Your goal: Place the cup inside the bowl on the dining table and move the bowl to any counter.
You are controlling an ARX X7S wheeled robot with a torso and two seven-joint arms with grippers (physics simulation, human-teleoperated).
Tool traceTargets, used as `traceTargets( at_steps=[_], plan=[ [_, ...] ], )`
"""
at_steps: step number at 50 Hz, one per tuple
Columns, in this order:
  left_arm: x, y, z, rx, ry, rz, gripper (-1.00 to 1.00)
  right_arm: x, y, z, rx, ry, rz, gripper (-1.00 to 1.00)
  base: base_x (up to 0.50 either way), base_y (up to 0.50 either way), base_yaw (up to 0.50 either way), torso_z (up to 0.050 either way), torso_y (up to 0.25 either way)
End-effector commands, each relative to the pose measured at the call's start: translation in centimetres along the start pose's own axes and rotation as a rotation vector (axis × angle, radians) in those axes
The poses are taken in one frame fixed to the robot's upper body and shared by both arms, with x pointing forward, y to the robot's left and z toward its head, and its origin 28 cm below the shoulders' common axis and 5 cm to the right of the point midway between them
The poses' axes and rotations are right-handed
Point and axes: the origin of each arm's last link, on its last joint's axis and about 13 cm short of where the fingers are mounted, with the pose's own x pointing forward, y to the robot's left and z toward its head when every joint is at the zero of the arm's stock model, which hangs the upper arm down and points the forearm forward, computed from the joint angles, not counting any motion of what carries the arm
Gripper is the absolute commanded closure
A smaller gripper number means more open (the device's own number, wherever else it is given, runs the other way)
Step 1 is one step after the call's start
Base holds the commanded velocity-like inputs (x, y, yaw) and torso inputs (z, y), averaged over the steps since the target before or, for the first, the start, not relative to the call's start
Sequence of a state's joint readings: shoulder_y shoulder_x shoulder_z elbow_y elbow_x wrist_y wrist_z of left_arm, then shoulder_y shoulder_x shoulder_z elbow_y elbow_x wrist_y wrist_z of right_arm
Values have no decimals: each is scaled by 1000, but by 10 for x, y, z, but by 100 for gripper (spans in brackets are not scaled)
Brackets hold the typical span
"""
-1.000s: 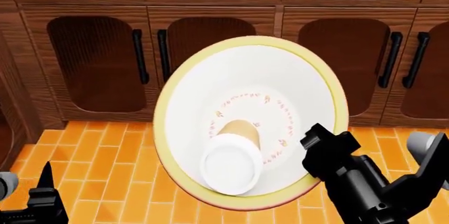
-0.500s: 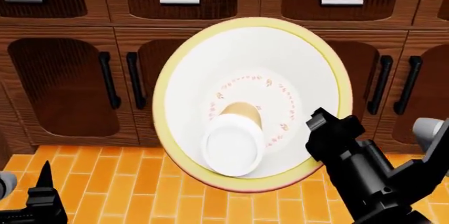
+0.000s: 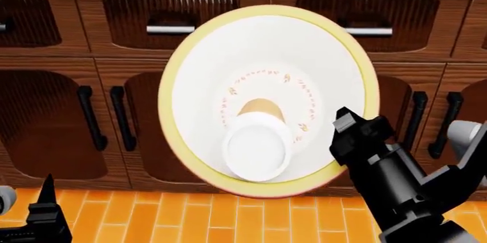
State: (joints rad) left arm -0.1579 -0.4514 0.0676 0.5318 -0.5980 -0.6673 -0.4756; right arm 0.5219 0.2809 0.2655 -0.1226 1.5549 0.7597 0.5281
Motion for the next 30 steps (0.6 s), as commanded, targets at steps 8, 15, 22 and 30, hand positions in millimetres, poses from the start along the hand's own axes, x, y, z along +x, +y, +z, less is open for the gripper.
traceTargets(
  at_steps=[8, 15, 22, 30],
  plan=[
    [1, 0, 1, -12, -8, 2, -100, -1, 2, 1, 5, -11, 32, 100, 500, 33, 0, 0, 1],
    [0, 1, 2, -13, -12, 0, -100, -1, 2, 0, 0, -7, 24, 100, 500, 32, 0, 0, 1],
    [-1, 0, 2, -11, -12, -2, -100, -2, 0, 0, 3, -13, 20, 100, 500, 33, 0, 0, 1],
    [0, -2, 2, -10, -12, -5, -100, -2, 0, 2, -2, -15, 13, 100, 500, 2, 0, 0, 1]
  ],
)
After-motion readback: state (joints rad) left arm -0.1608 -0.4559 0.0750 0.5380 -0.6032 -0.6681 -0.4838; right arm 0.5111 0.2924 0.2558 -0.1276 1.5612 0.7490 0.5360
